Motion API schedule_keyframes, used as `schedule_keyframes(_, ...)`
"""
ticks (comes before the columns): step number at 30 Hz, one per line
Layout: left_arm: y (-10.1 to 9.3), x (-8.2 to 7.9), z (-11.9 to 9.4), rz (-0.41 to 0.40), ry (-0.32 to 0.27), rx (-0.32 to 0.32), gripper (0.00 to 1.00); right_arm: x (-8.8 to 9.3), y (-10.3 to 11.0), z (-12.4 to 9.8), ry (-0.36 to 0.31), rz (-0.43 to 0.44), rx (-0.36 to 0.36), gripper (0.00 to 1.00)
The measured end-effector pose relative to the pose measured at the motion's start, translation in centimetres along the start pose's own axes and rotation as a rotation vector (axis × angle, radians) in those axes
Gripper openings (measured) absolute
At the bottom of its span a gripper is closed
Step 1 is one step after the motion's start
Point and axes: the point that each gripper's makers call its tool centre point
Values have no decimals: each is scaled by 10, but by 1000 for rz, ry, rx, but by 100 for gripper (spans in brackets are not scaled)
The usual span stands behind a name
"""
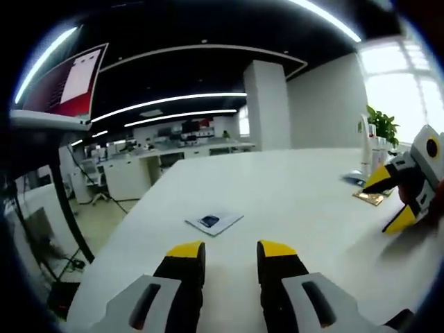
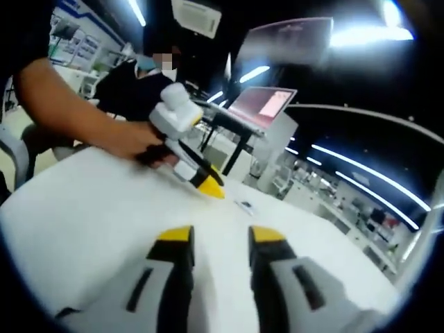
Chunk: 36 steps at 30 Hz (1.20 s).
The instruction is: Arrange the skincare products in the storage area until every visible bottle or jar stands upright without overlapping.
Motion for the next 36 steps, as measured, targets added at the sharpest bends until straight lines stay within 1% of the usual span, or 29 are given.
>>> schedule_keyframes(5, 13, -2, 8, -27, -6, -4, 28, 5, -4, 17, 15, 32, 9, 28)
schedule_keyframes(6, 16, -2, 10, -31, -7, -7, 28, 8, -7, 24, 22, 46, 15, 27)
schedule_keyframes(8, 21, -3, 14, -34, -10, -8, 28, 10, -12, 30, 23, 65, 29, 26)
schedule_keyframes(13, 31, -2, 22, -32, -6, -16, 27, 20, -22, 47, 55, 122, 75, 24)
schedule_keyframes(17, 33, -1, 26, -22, 2, -8, 27, 26, -29, 59, 68, 150, 88, 24)
schedule_keyframes(22, 35, -1, 30, -9, 8, 2, 25, 32, -34, 72, 79, 161, 90, 23)
schedule_keyframes(25, 38, -2, 33, -3, 12, 3, 24, 34, -37, 77, 85, 167, 92, 23)
schedule_keyframes(28, 38, -1, 35, 1, 21, 11, 24, 38, -40, 82, 95, 177, 96, 23)
schedule_keyframes(31, 32, 0, 33, 3, 26, 17, 23, 45, -49, 92, 103, 198, 104, 23)
schedule_keyframes(36, 34, 0, 37, -5, 26, 21, 22, 56, -62, 107, 117, 222, 121, 20)
Point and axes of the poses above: the point that each gripper's makers call its tool centre point, and the gripper's own axes: z roughly forward along the fingers, y roughly to its left, x roughly out of its underside, and after that the axes turned 9 degrees about -y, right-handed
